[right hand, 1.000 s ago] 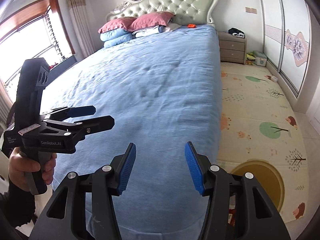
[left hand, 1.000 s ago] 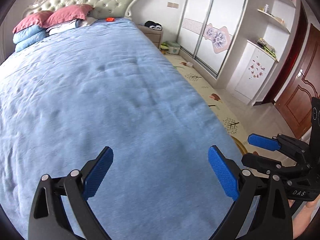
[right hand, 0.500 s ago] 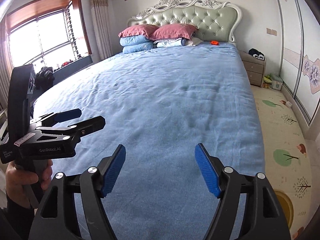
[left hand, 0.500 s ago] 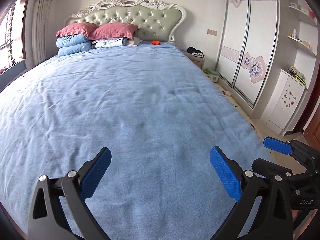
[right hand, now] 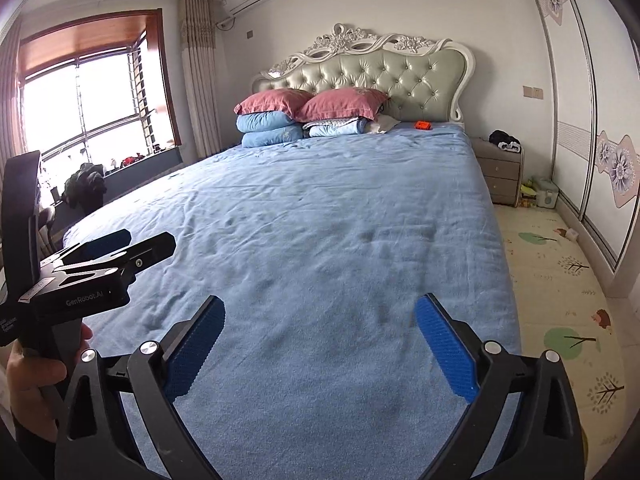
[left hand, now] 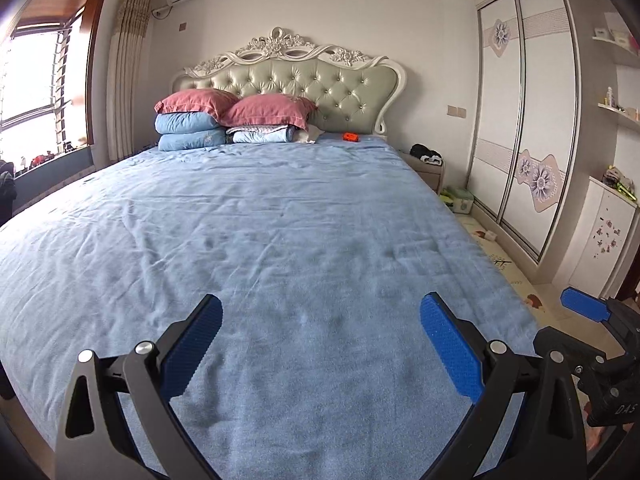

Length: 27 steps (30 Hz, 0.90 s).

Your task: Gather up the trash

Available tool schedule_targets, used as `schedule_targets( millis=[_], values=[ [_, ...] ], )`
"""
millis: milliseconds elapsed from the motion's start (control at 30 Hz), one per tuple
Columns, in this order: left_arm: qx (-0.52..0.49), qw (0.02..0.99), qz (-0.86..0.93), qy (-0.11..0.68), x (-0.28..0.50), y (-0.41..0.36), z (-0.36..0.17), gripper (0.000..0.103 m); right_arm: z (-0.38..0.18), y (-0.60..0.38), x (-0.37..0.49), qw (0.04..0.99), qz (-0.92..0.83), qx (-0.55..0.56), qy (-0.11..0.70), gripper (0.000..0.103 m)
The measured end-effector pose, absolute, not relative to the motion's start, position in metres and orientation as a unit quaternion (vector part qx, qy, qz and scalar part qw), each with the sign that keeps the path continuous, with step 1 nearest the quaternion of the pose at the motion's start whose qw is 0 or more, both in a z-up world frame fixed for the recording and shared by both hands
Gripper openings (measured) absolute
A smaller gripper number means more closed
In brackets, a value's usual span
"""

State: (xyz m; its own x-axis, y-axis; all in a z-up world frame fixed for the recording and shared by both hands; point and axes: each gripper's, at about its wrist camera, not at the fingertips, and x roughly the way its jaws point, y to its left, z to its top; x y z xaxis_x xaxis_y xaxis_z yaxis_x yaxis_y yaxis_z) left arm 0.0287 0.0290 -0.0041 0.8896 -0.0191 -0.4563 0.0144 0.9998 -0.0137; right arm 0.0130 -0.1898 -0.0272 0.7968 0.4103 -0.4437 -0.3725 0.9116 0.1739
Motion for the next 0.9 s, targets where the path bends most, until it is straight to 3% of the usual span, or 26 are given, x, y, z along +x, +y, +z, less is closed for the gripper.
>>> schedule_targets(
  millis=[900],
  values=[
    [-0.011, 0.975, 0.013, 0.222, 0.0188, 0.0247, 0.0043, 0.099, -0.0281, -0.1890, 0.0042, 0.955, 0.194, 0.018, 0.225, 0.095]
  ],
)
